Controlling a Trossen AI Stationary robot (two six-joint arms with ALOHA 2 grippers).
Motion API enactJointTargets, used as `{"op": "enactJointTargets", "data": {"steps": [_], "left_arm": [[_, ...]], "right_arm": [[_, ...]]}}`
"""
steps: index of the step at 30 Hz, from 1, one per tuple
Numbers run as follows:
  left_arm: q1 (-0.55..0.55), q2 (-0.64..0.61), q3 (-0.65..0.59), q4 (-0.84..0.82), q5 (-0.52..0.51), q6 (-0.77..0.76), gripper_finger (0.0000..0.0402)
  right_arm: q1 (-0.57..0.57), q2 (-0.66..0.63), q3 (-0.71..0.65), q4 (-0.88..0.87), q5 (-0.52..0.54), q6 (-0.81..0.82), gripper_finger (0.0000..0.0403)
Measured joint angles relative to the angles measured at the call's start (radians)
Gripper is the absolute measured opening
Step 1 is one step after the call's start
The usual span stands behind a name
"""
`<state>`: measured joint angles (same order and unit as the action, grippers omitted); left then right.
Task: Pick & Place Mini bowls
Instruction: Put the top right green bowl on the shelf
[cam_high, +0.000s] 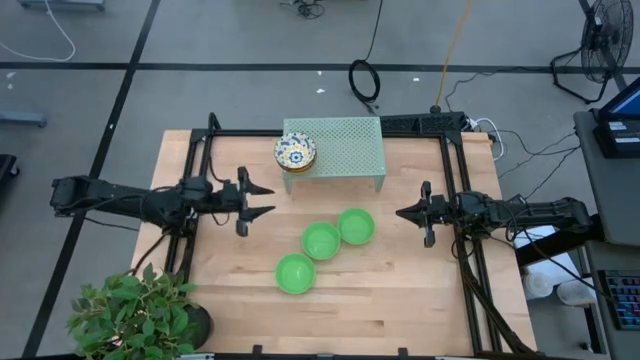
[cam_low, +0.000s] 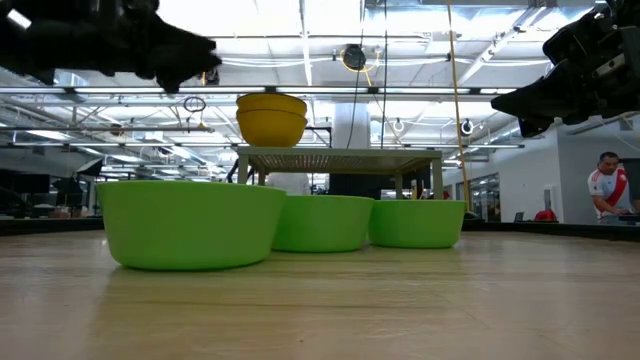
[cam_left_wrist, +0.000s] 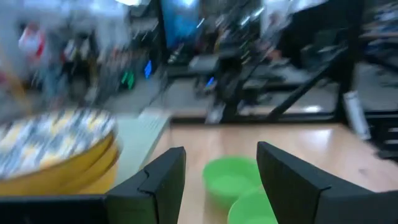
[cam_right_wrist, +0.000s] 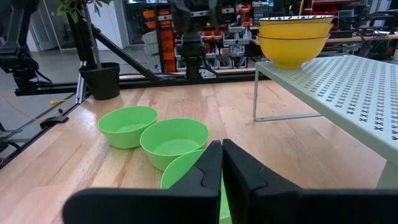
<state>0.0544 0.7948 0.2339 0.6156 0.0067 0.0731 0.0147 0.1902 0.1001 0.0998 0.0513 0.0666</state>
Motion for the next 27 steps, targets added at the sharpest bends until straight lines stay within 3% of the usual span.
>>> {"op": "enactJointTargets", "data": {"steps": [3,12,27], "left_arm": [[0.001,0.005,-0.057,0.106,0.037,0.037,0.0202],[0.048,-0.105,-0.13,0.108,0.017,-0.016,0.0202],[0.116,-0.449,-0.131,-0.227,0.099,-0.062,0.0203]], "right_arm": [[0.0,0.0,0.0,0.0,0.0,0.0,0.0],[0.0,0.0,0.0,0.0,0.0,0.0,0.0],[0.0,0.0,0.0,0.0,0.0,0.0,0.0]]}}
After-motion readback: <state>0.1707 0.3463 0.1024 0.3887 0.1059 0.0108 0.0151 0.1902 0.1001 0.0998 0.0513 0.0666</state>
